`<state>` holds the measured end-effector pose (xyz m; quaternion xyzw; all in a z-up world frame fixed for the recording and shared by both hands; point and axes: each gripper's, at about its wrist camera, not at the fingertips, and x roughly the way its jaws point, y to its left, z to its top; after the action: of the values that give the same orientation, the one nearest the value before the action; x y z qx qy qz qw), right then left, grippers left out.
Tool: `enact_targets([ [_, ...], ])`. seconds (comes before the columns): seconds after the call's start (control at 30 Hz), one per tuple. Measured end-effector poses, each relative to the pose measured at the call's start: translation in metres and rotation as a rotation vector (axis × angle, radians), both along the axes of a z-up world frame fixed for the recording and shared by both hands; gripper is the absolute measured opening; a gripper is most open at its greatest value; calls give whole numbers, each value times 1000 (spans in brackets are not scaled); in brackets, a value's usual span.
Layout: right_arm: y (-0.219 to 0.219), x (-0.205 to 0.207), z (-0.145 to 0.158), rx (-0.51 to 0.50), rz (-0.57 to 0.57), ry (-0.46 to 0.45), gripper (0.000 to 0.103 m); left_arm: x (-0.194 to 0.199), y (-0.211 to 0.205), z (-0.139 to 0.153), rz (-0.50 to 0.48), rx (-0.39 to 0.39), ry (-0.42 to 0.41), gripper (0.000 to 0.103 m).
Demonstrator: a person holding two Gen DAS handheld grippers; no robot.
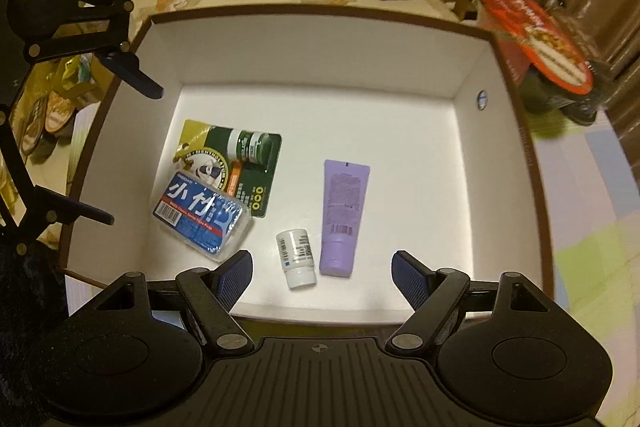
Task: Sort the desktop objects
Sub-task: 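Open both grippers to release the floss box and pill bottle into the box, then move both grippers back from the box toward the items on the cloth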
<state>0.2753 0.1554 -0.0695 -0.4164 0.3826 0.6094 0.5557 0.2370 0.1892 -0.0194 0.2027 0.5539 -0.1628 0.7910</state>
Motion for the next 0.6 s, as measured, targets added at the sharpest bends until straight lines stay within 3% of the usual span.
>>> enact_targets([
  [0.2, -14, -9, 18, 55, -28, -9, 80, -15, -4, 17, 30, 29, -51, 89],
  [0.6, -58, -23, 42, 122, -65, -23, 80, -47, -27, 43, 60, 63, -117, 89],
])
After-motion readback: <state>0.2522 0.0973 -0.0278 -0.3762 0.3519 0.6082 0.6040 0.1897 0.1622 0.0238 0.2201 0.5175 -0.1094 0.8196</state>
